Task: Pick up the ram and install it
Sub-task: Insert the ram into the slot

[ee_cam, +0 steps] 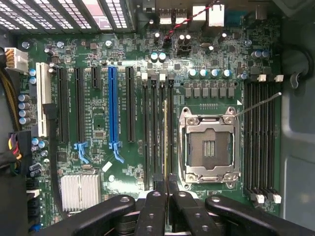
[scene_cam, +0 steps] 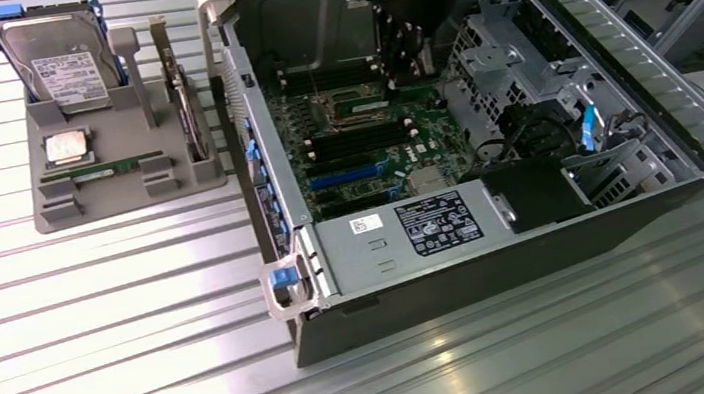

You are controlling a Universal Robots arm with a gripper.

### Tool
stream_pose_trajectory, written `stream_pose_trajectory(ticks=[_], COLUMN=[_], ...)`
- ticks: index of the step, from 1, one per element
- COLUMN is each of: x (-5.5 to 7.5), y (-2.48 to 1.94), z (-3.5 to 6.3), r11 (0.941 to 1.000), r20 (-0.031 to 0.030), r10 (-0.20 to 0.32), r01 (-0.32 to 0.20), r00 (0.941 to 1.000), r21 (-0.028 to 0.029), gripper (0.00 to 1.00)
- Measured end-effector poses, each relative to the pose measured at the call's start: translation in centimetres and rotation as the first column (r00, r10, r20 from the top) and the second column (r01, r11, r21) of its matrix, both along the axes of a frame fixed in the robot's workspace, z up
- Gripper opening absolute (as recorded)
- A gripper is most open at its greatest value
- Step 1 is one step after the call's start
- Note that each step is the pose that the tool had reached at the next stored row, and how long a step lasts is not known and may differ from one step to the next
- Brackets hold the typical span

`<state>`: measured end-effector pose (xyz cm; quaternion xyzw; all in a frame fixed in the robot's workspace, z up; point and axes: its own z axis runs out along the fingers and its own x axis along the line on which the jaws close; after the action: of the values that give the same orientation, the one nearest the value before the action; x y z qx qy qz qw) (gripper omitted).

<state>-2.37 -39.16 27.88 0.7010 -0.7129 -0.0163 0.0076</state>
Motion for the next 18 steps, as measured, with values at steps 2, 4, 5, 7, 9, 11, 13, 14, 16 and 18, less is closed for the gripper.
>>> stream_pose_trajectory(ticks=[2, 4, 5, 7, 9, 11, 13, 14, 16, 18], x=[-0.3, -0.6, -0.7, -0.9, -1.1, -1.2, -1.4, -1.4, -1.5, -1.5], y=[-0.32, -0.54, -0.59, -0.69, -0.77, -0.94, -1.16, -1.28, -1.44, -1.51], z=[-0.26, -0.43, -0.48, -0.59, -0.68, -0.83, -1.06, -1.17, -1.31, -1.51], r11=[1.0, 1.0, 1.0, 1.0, 1.0, 1.0, 1.0, 1.0, 1.0, 1.0], r20=[-0.0001, -0.0001, -0.0001, 0.0, -0.0001, -0.0001, -0.0001, -0.0001, -0.0001, -0.0001], r10=[0.0, 0.0, 0.0, 0.0, 0.0, 0.0, 0.0, 0.0, 0.0, 0.0], r01=[0.0, 0.0, 0.0, 0.0, 0.0, 0.0, 0.0, 0.0, 0.0, 0.0], r00=[1.0, 1.0, 1.0, 1.0, 1.0, 1.0, 1.0, 1.0, 1.0, 1.0], r21=[-0.0001, 0.0, -0.0001, 0.0001, -0.0001, -0.0002, -0.0001, -0.0002, 0.0, -0.0002], gripper=[0.12, 0.12, 0.12, 0.12, 0.12, 0.12, 0.12, 0.12, 0.12, 0.12])
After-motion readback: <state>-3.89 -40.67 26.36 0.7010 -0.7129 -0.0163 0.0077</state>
